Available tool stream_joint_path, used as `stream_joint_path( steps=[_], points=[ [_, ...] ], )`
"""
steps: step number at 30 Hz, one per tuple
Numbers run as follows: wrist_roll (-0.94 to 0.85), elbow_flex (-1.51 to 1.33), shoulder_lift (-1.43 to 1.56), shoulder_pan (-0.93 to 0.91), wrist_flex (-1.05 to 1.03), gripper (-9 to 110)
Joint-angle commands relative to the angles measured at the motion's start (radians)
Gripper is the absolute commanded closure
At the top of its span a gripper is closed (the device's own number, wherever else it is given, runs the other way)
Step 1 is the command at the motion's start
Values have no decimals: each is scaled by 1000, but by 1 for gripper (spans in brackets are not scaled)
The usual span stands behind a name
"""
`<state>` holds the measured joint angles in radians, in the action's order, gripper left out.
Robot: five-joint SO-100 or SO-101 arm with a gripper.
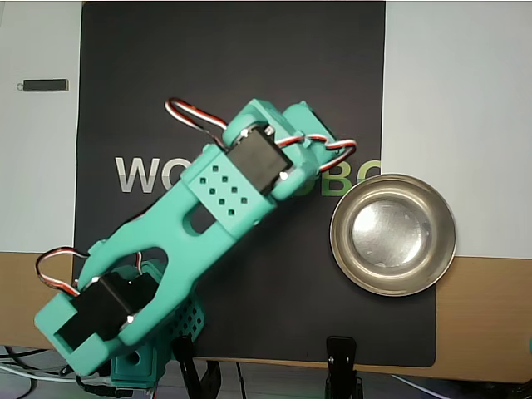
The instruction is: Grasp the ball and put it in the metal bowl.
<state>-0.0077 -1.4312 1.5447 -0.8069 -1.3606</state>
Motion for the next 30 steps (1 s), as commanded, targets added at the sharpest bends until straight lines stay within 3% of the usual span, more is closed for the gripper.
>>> stream_joint_path(
  steps=[1, 30],
  points=[
    [-3, 5, 49, -38, -5, 77],
    [-2, 103, -117, -307, 11, 76]
  ],
)
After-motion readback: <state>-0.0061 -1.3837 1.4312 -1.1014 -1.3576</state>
